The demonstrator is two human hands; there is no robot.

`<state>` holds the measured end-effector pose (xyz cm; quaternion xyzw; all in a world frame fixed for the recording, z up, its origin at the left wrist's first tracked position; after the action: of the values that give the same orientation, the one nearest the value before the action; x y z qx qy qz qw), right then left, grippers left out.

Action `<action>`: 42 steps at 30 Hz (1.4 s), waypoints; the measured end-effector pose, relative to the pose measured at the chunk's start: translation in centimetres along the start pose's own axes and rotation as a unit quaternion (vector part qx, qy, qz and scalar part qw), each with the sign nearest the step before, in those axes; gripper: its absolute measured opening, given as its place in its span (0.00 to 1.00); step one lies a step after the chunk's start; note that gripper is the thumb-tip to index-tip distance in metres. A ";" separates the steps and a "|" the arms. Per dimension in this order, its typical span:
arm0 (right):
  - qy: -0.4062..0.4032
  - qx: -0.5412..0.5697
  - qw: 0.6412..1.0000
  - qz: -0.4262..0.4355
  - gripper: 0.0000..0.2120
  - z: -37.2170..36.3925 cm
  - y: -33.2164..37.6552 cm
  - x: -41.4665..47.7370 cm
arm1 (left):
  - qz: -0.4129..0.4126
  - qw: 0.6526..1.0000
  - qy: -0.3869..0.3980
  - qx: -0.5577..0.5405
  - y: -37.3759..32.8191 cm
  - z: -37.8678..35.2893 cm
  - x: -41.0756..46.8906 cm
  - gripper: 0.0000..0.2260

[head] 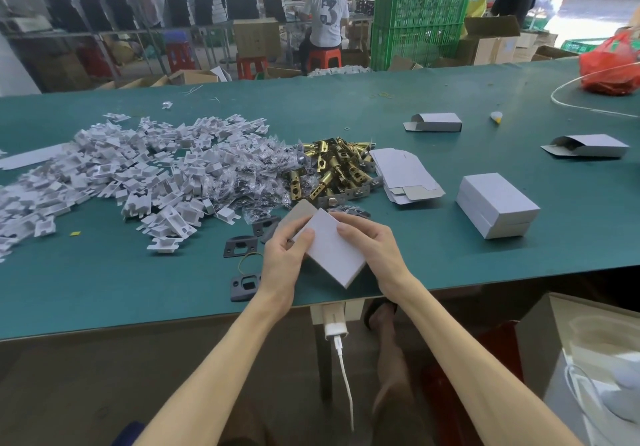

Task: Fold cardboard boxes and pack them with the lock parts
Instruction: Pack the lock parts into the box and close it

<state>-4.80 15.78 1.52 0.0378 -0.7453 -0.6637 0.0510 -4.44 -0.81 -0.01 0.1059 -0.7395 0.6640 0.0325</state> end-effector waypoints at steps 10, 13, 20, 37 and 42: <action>-0.072 -0.018 0.997 0.007 0.16 0.9 -0.1 0.3 | 0.028 0.992 -0.087 -0.089 0.7 1.1 0.2 0.13; -0.076 -0.079 0.993 0.043 0.15 0.5 0.2 0.3 | 0.020 0.994 -0.079 -0.077 0.6 0.9 0.2 0.12; -0.140 -0.113 0.983 0.042 0.11 1.2 -0.5 0.8 | -0.029 0.999 -0.021 -0.001 -0.3 0.1 -0.1 0.13; -0.203 -0.069 0.976 0.037 0.06 3.2 -0.8 0.3 | 0.006 0.999 0.004 -0.042 -0.5 -1.1 -0.8 0.17; -0.192 -0.084 0.977 0.047 0.03 3.0 -0.5 0.2 | 0.005 1.000 0.003 -0.006 -0.3 -0.8 -0.6 0.10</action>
<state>-5.40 18.66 0.69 -0.1294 -0.6838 -0.7157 -0.0588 -3.86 -0.01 0.25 0.0999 -0.7440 0.6599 0.0316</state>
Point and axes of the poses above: each hand's wrist, its own x-axis towards the middle knuckle, its own z-axis out of the back of the hand, y = z × x, the point moved 7 cm from there along x, towards the middle knuckle, and after that the axes turned 6 degrees about -z, right-handed, at the moved point
